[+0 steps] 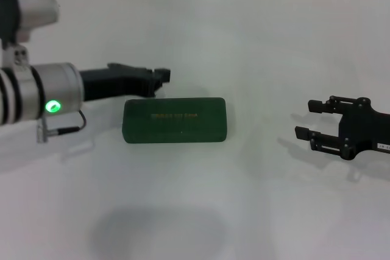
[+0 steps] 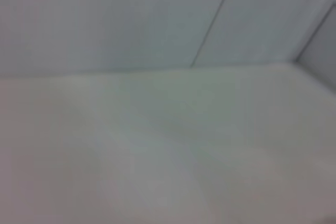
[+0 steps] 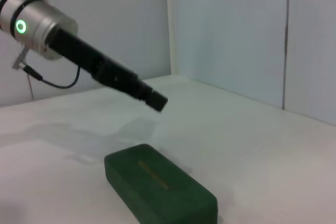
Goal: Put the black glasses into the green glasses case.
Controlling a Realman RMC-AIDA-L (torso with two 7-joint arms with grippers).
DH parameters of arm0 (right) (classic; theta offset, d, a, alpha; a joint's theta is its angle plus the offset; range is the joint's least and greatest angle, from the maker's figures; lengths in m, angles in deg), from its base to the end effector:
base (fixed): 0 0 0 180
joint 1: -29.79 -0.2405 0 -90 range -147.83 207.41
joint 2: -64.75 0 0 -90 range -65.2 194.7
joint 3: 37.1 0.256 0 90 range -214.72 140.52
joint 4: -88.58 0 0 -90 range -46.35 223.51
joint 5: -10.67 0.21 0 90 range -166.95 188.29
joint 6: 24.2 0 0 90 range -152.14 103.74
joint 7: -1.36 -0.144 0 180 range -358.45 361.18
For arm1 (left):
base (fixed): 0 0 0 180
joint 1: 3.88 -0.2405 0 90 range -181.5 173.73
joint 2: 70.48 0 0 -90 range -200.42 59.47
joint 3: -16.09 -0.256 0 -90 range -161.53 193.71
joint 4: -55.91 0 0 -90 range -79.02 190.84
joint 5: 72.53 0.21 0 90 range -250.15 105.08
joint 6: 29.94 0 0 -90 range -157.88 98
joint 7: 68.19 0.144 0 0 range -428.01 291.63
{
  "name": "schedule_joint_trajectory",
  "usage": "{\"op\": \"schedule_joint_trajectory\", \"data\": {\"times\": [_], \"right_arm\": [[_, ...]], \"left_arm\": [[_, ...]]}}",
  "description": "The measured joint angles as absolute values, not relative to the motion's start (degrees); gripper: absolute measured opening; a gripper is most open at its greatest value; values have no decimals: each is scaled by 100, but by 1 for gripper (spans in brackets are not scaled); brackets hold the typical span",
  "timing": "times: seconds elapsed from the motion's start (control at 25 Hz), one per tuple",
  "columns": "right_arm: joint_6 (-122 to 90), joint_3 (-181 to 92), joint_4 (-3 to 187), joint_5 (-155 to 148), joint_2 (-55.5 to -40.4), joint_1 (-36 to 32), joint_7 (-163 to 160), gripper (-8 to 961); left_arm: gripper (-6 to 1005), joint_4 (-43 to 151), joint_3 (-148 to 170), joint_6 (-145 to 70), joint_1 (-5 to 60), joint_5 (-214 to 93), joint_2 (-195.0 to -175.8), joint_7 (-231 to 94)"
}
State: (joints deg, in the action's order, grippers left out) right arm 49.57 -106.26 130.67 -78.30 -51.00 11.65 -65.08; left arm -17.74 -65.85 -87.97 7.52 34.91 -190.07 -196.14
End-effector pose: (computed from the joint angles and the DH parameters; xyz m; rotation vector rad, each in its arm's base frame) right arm 0.2836 0.3114 -0.0127 -2.6387 0.3683 0.5773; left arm -0.2240 0.3288 -0.0112 -2.4113 -1.0885 -0.4861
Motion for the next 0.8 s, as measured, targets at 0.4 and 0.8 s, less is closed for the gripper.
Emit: {"op": "schedule_joint_trajectory", "data": {"times": [0.4,0.8], "right_arm": [[5193,-10481,13049,-7587,-5083,1133,-6444,610],[5646,-10485,12450,-7154,-5103,995,-5563,611]], "left_arm": [[96,219,-4458,-10326,1179,2115,-18991,-16539],[99,2139,-3294,-11112,1072,1631,-19026,-12306]]}}
